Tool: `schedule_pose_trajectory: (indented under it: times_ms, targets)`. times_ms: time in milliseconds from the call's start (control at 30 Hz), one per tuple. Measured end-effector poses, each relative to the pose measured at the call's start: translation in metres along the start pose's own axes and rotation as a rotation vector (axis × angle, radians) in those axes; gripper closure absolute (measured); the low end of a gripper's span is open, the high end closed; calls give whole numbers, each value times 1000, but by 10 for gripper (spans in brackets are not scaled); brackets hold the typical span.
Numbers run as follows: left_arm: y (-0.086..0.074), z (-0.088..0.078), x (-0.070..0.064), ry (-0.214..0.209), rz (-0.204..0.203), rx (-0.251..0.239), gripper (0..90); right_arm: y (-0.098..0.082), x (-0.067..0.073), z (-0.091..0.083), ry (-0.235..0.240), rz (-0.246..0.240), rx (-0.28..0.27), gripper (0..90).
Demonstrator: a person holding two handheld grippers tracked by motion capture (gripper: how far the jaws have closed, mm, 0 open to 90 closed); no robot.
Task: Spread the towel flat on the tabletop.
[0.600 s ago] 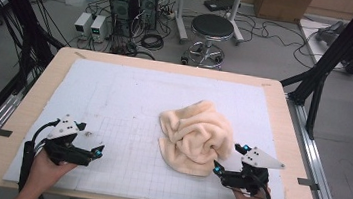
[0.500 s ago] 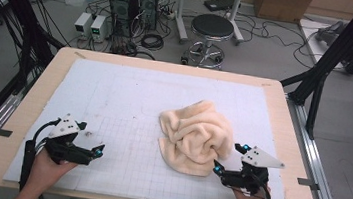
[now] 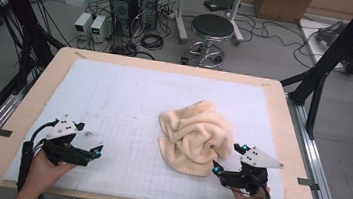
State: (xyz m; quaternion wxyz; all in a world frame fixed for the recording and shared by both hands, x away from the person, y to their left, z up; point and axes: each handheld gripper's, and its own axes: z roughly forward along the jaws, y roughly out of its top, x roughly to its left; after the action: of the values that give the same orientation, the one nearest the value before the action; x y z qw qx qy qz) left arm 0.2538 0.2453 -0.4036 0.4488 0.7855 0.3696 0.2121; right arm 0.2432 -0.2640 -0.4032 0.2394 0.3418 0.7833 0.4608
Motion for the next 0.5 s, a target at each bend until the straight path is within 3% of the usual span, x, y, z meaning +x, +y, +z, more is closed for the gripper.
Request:
schedule_pose_trajectory:
  times_ms: [333, 500]
  targets:
    - [0, -2, -3, 2, 1, -8, 17, 4, -2, -3, 15, 4, -2, 109]
    - [0, -1, -3, 7, 7, -12, 17, 26, -4, -3, 50, -19, -11, 109]
